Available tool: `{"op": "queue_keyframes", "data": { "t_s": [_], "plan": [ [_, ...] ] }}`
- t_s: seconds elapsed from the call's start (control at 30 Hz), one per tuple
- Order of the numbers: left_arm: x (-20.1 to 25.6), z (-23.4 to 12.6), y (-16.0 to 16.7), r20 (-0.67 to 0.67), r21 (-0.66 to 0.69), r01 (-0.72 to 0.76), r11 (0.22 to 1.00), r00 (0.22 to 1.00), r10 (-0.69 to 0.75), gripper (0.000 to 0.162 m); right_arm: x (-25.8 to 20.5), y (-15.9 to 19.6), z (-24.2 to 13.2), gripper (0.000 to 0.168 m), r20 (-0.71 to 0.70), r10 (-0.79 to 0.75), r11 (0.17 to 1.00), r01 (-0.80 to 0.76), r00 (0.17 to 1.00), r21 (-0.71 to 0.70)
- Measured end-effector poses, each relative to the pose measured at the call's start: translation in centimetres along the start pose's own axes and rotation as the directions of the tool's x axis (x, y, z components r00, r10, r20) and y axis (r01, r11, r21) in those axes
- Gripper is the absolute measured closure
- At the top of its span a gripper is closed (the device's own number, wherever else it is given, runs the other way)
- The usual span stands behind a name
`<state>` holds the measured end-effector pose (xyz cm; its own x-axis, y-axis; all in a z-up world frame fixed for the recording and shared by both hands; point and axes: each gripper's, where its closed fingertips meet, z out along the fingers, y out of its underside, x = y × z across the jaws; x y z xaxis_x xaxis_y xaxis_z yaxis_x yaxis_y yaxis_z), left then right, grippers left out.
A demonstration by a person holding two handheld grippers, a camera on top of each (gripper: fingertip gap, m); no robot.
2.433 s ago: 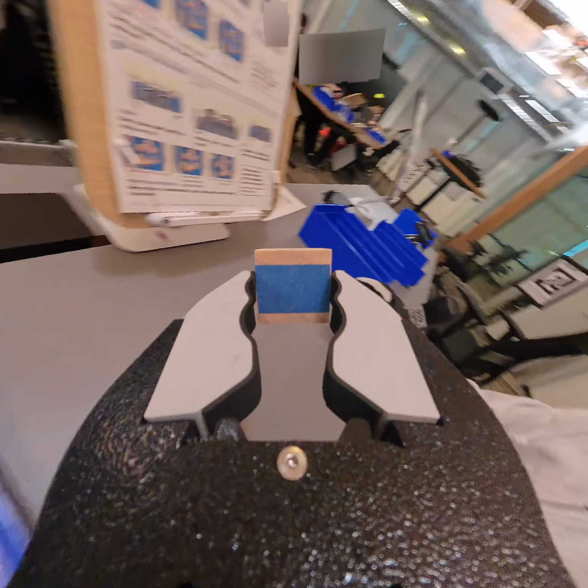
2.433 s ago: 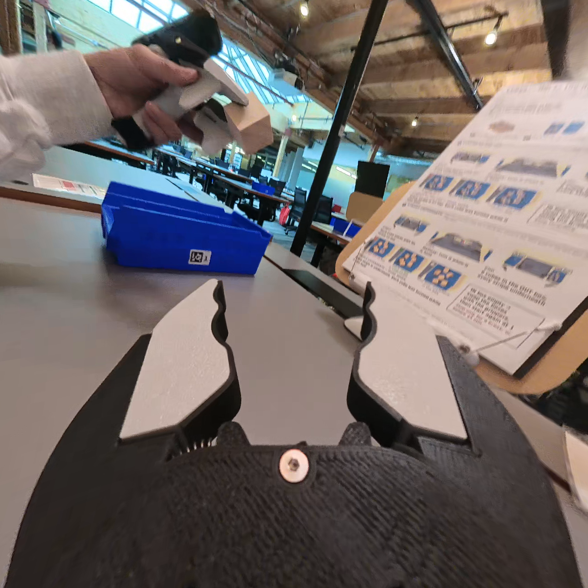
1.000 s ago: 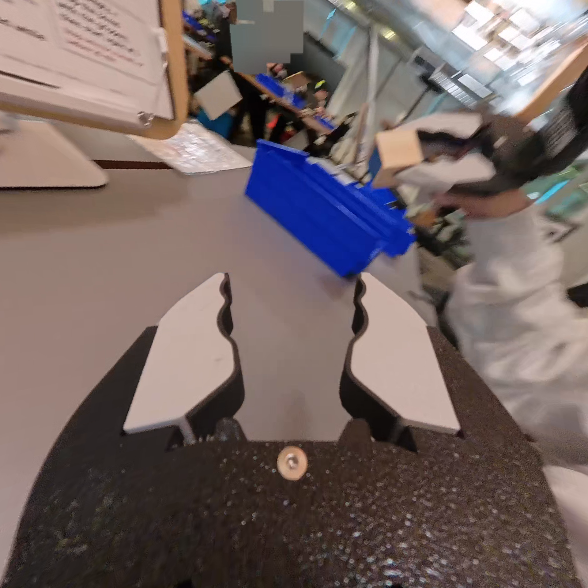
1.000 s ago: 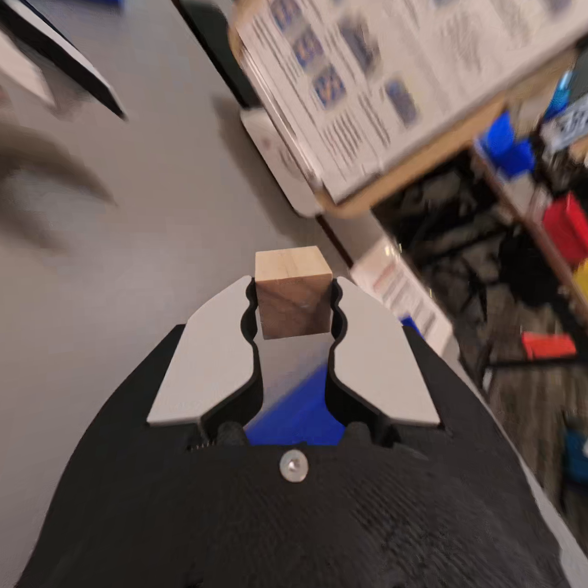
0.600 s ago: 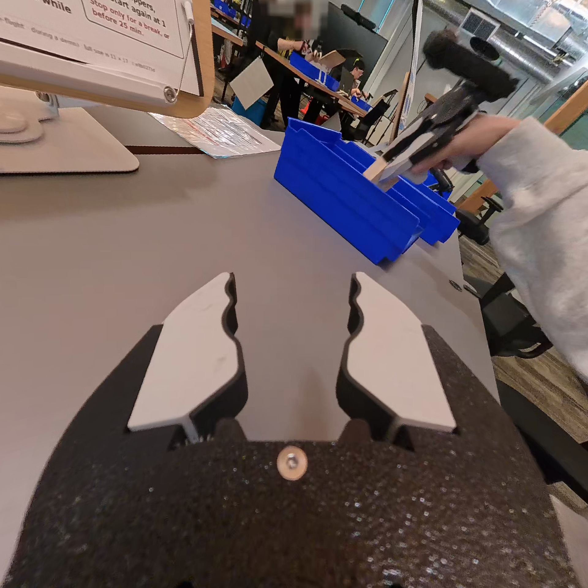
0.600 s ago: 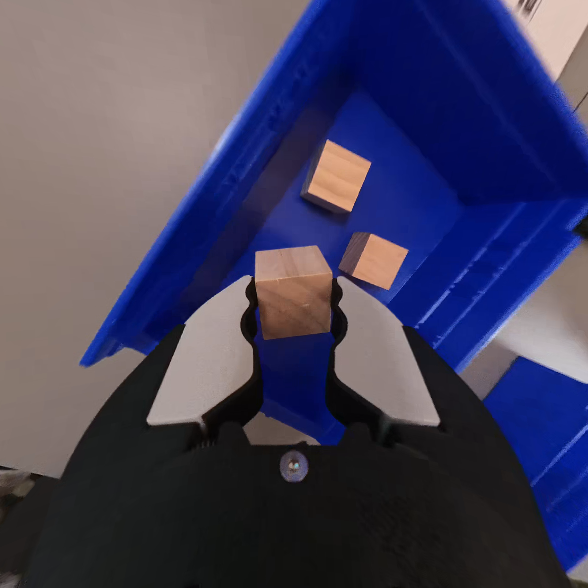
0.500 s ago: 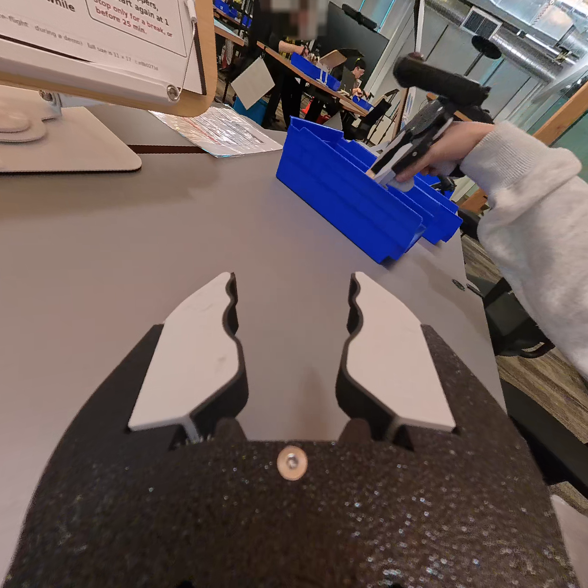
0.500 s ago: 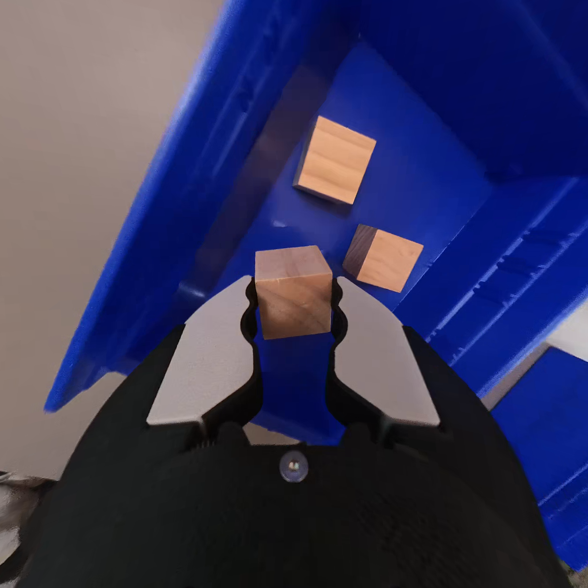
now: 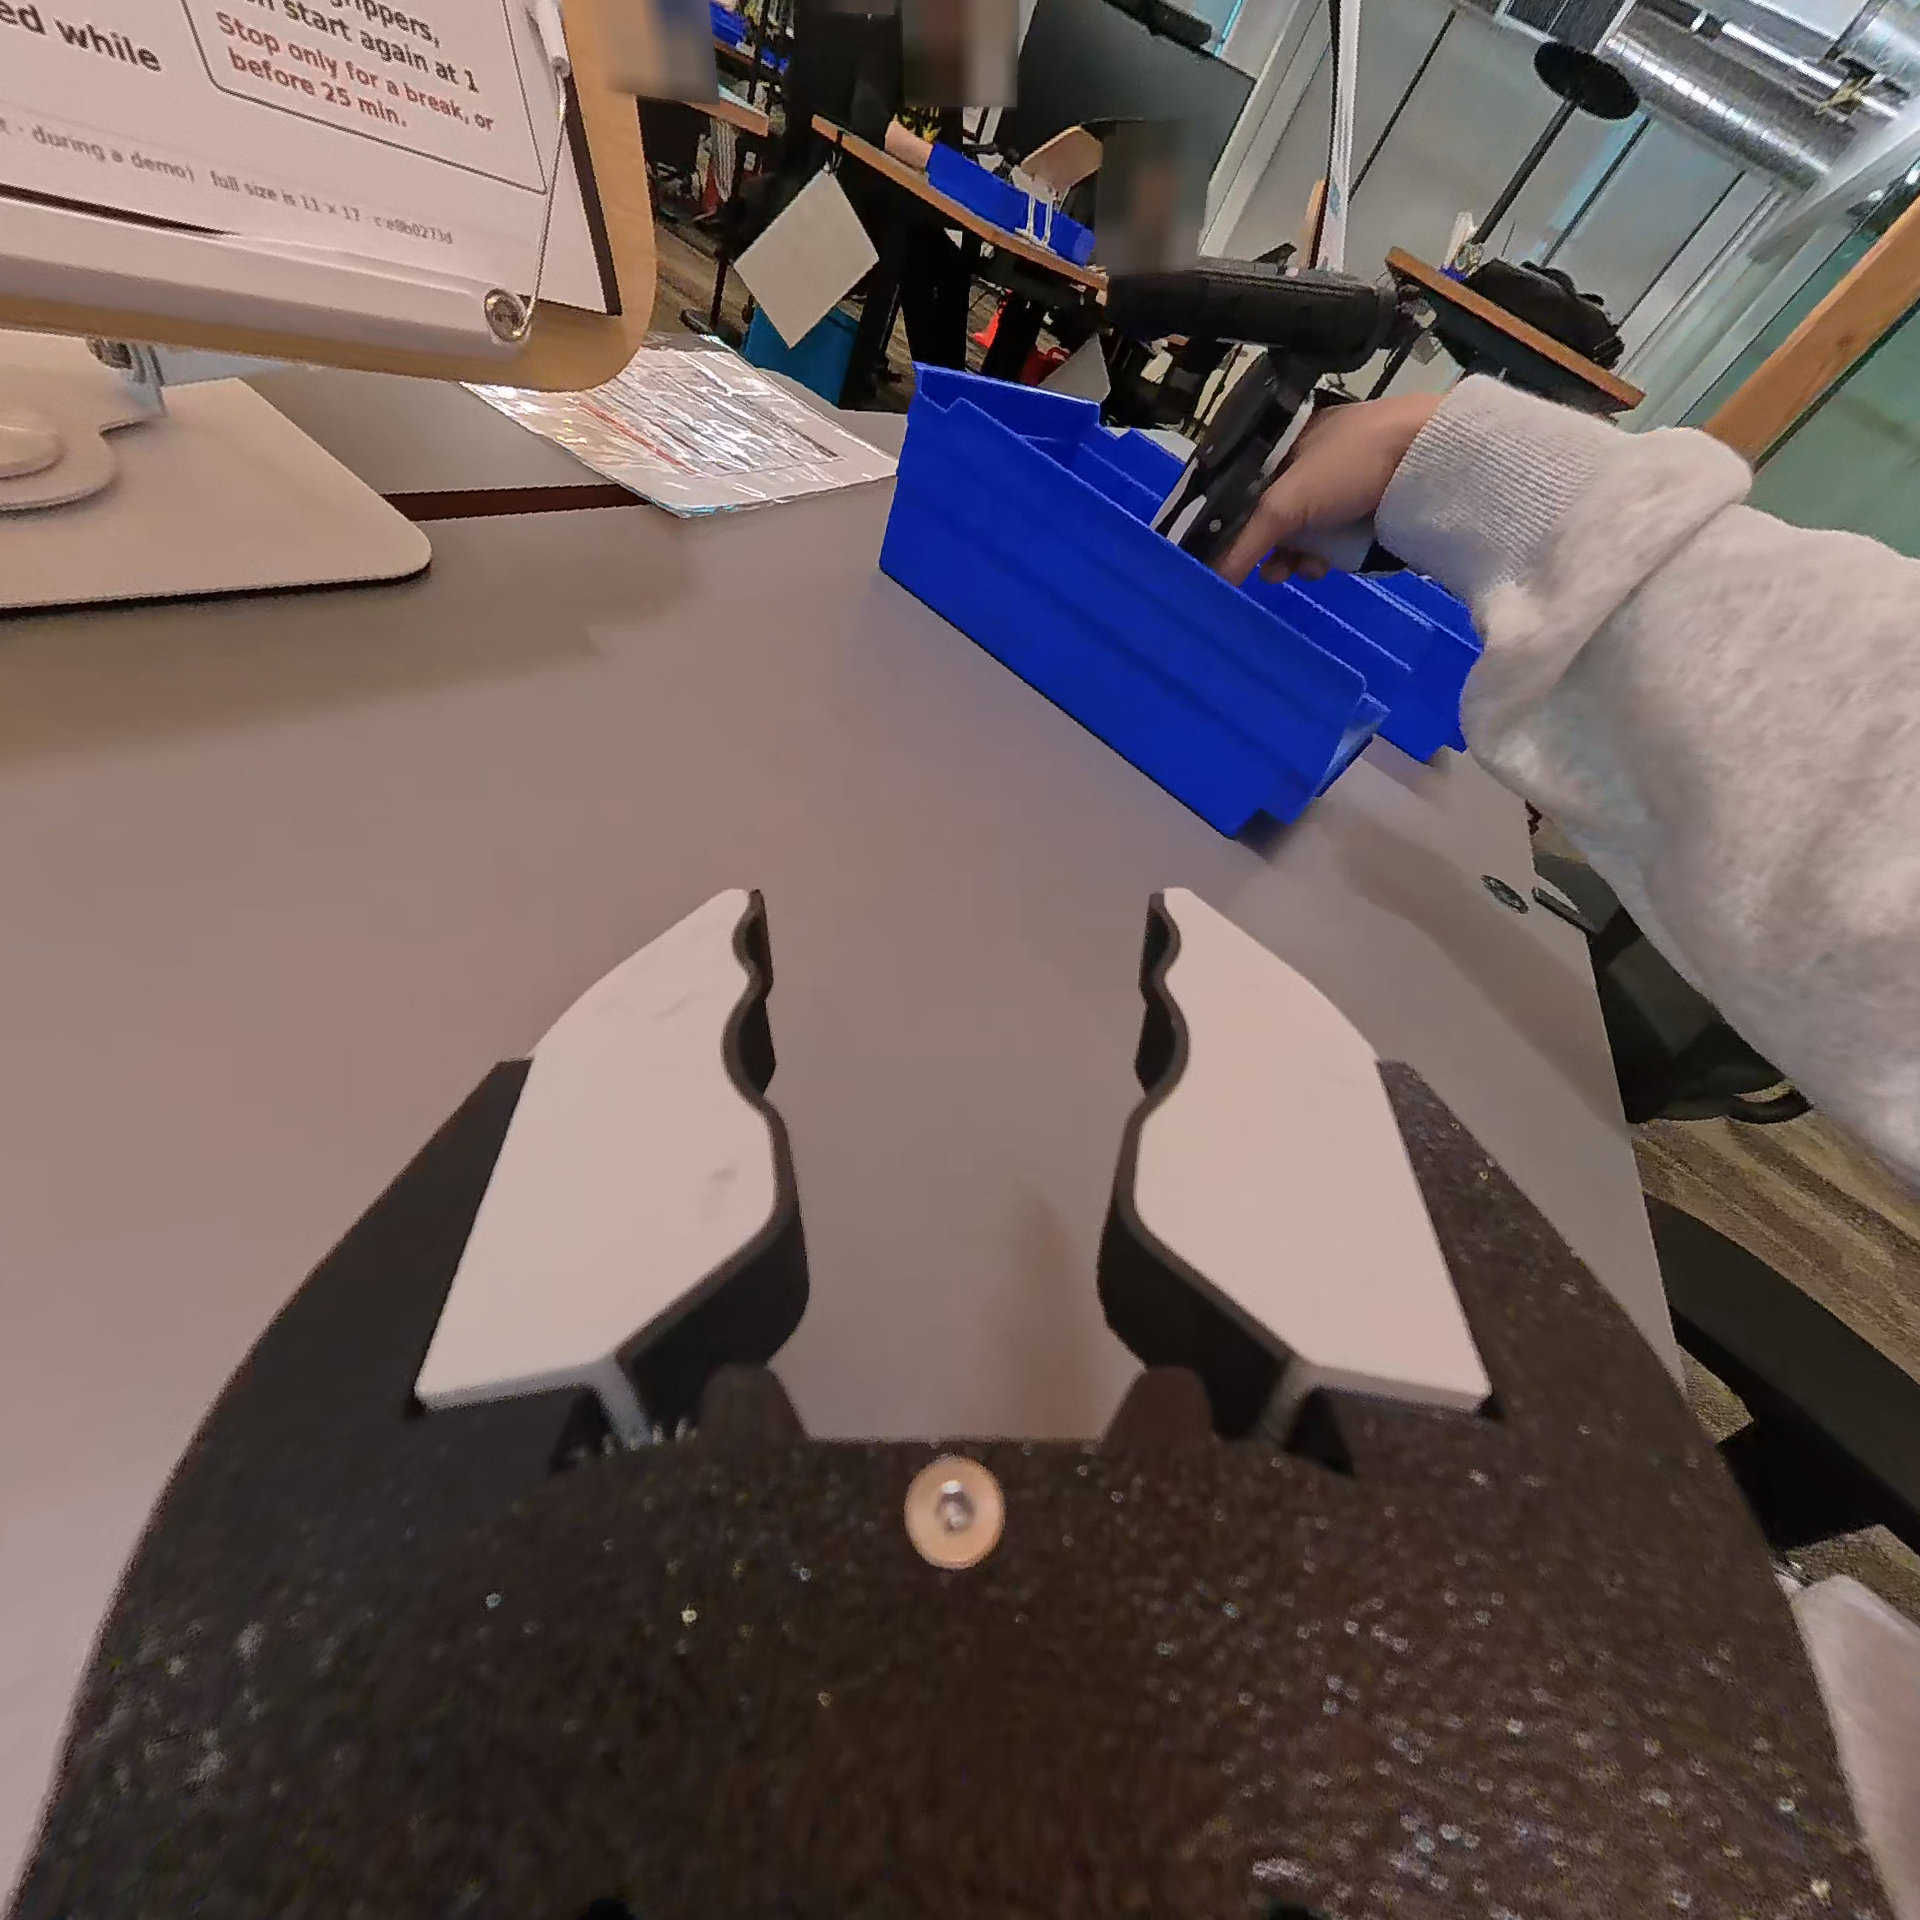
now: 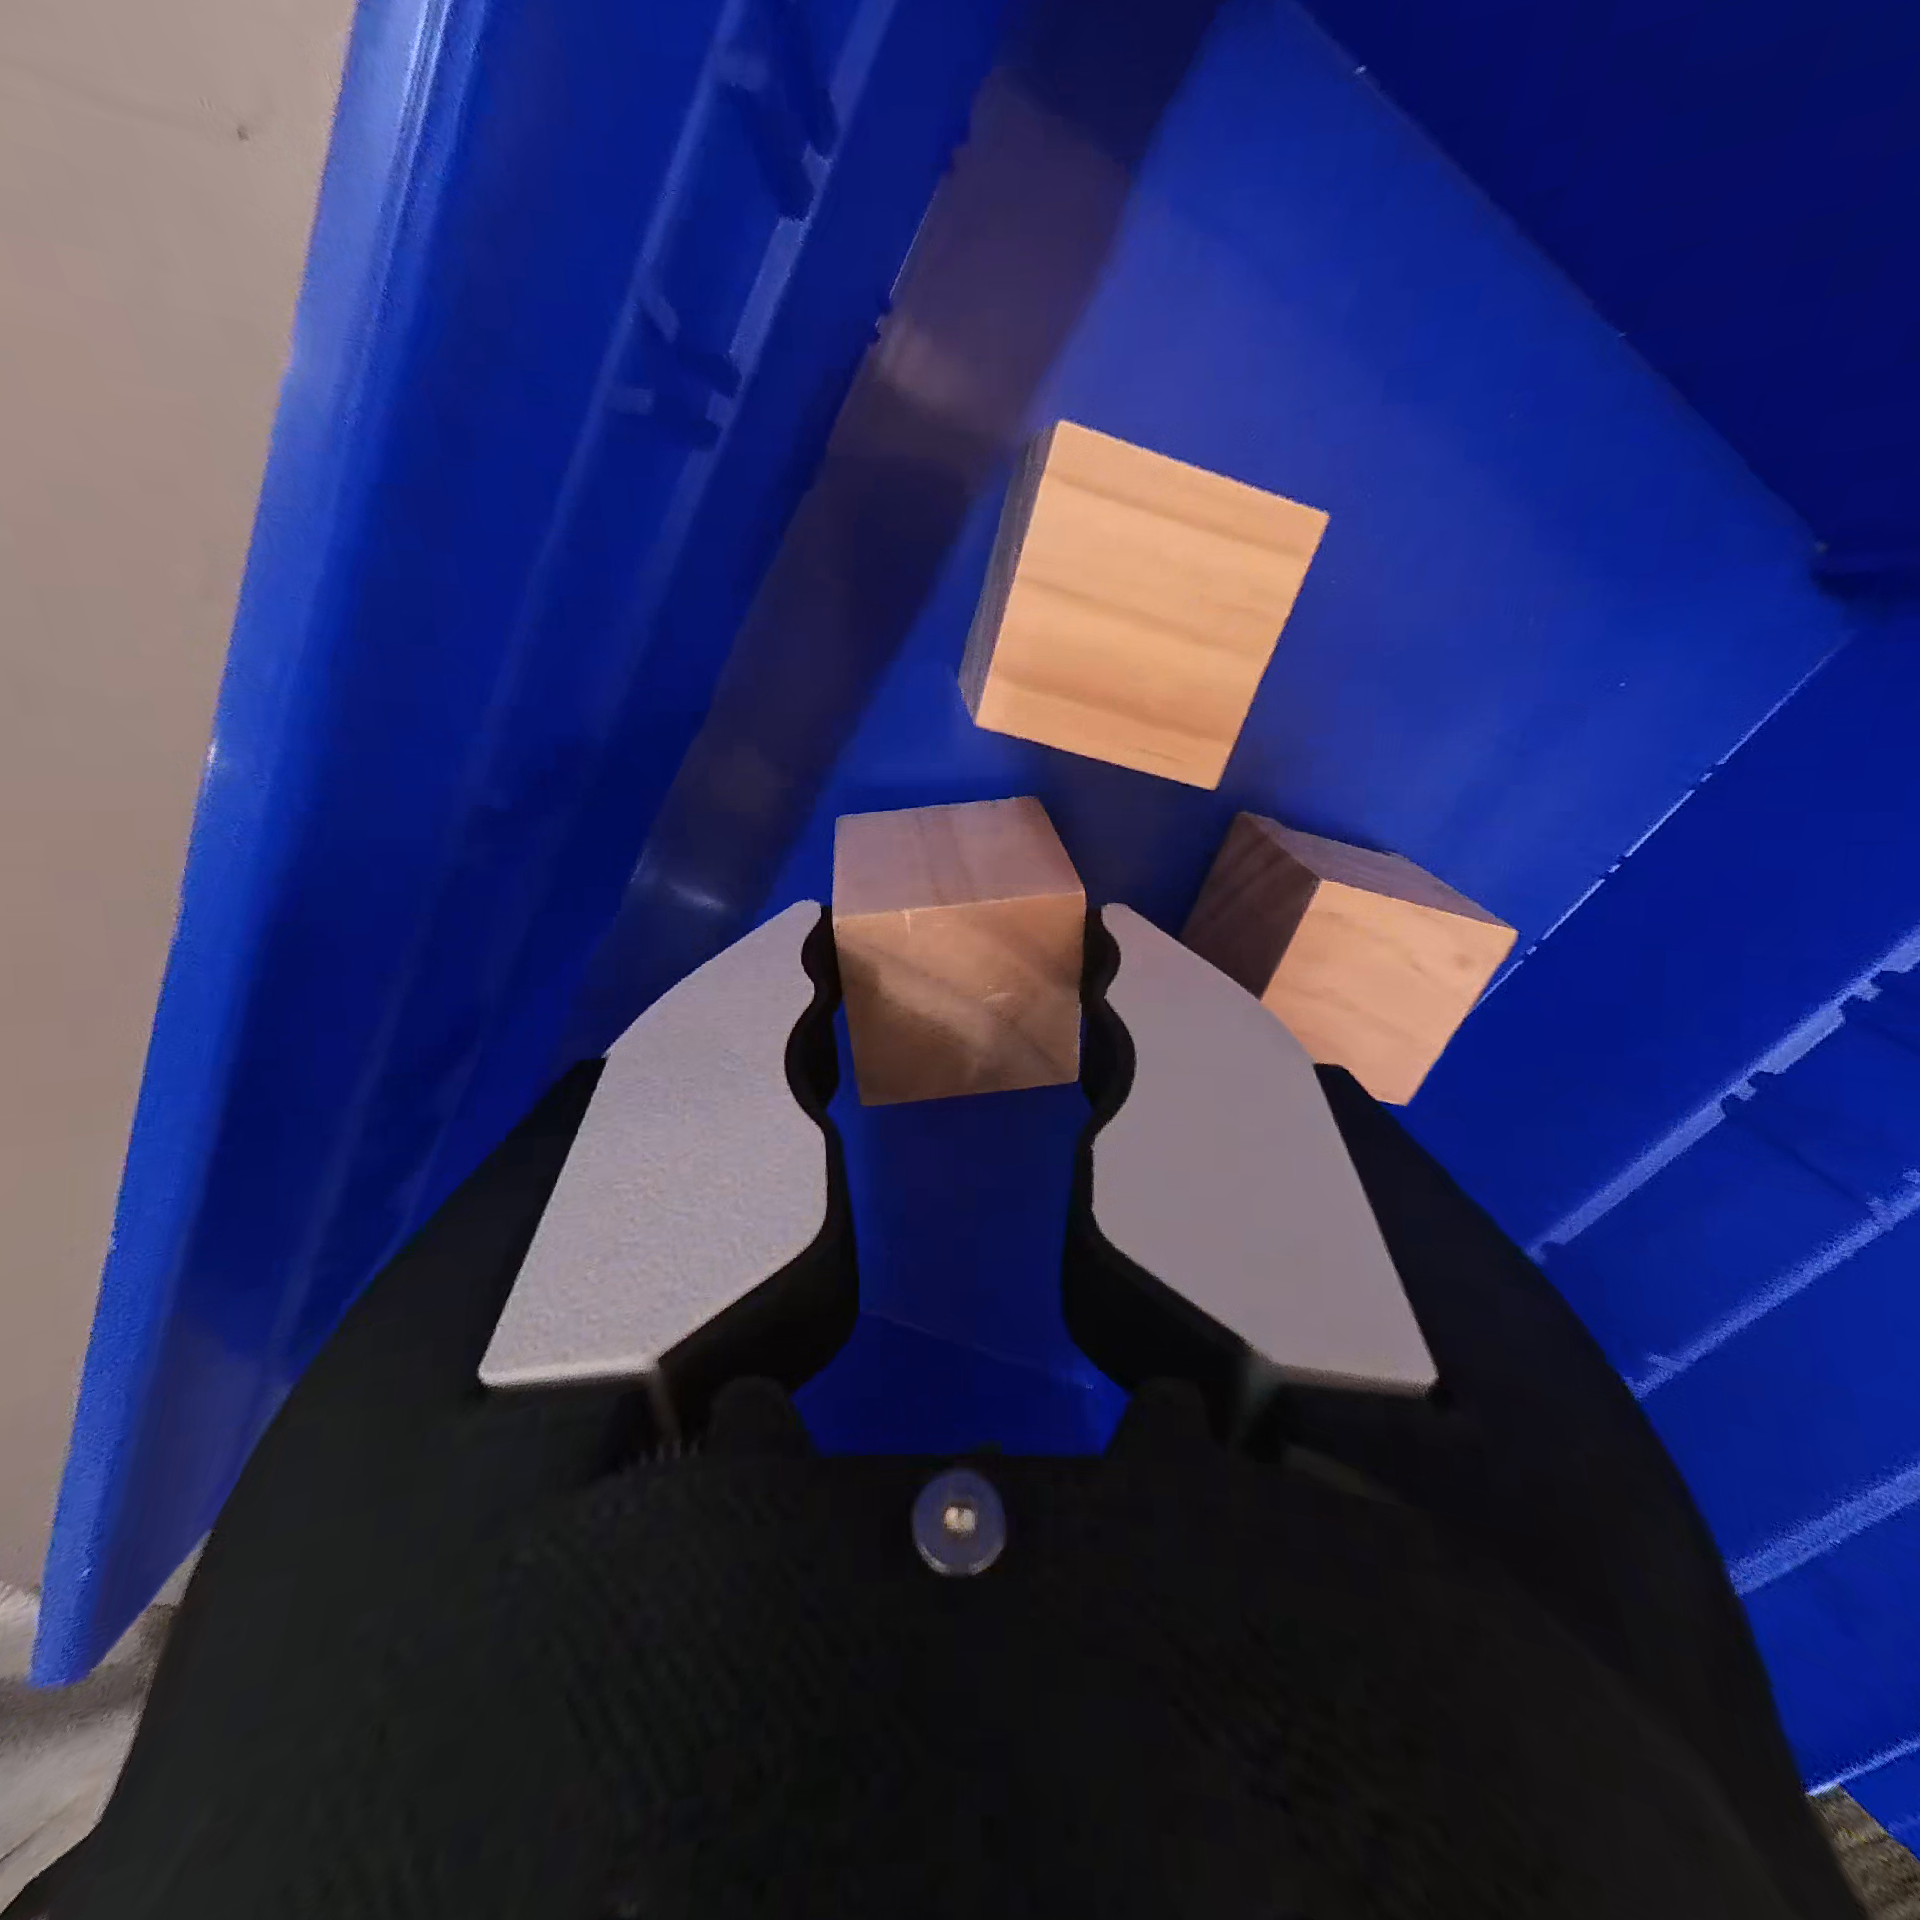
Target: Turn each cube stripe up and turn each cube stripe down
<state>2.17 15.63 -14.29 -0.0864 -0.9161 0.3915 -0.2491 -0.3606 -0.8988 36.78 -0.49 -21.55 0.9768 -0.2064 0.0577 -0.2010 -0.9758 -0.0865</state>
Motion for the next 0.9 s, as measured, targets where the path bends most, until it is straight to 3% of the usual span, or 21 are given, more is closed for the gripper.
{"op": "queue_keyframes", "data": {
  "t_s": [0.03, 0.13, 0.4, 0.5, 0.57, 0.63, 0.73, 0.83, 0.9],
  "plan": [
    [0.1, -0.1, -0.1, 0.0, 0.0, -0.005, 1.0, 1.0, 0.005, 0.094, -0.1, 0.1, 0.1, 0.123, 0.004, -0.001, 1.0, 0.001, 1.0, -0.008],
    [0.0, -0.2, -0.2, 0.005, 0.009, -0.013, 1.0, 1.0, 0.013, 0.094, -0.3, 0.1, 0.3, 0.123, 0.005, -0.014, 1.0, 0.014, 1.0, -0.018],
    [-0.1, -0.3, -0.3, -0.004, 0.016, 0.008, 1.0, 1.0, -0.008, 0.095, 0.8, -0.3, -1.0, 0.1, -0.083, -0.054, 0.998, 0.056, 0.995, 0.024],
    [-0.2, -0.5, -0.5, -0.001, 0.023, 0.005, 1.0, 1.0, -0.005, 0.095, 1.6, -1.5, -4.1, 0.095, -0.139, -0.011, 0.989, 0.031, 0.99, 0.146],
    [-0.3, -0.8, -0.8, 0.006, 0.034, 0.007, 0.999, 1.0, -0.007, 0.095, 1.3, -3.2, -7.4, 0.094, -0.155, 0.033, 0.953, 0.015, 0.987, 0.304],
    [-0.6, -1.3, -1.3, 0.021, 0.048, 0.01, 0.999, 1.0, -0.011, 0.094, -1.1, -5.3, -11.0, 0.093, -0.118, 0.042, 0.864, 0.024, 0.992, 0.502],
    [-1.3, -2.7, -2.8, 0.082, 0.094, -0.019, 0.995, 0.997, 0.011, 0.093, -7.9, -7.6, -15.9, 0.092, -0.042, -0.072, 0.646, 0.079, 0.997, 0.759],
    [-2.4, -5.2, -4.8, 0.199, 0.154, -0.061, 0.986, 0.98, 0.029, 0.095, -16.8, -8.1, -18.4, 0.093, 0.04, -0.245, 0.415, 0.067, 0.969, 0.908],
    [-2.9, -7.7, -6.4, 0.277, 0.191, -0.064, 0.98, 0.961, 0.009, 0.096, -21.6, -8.0, -18.1, 0.093, 0.067, -0.323, 0.318, 0.041, 0.944, 0.947]
  ]
}}
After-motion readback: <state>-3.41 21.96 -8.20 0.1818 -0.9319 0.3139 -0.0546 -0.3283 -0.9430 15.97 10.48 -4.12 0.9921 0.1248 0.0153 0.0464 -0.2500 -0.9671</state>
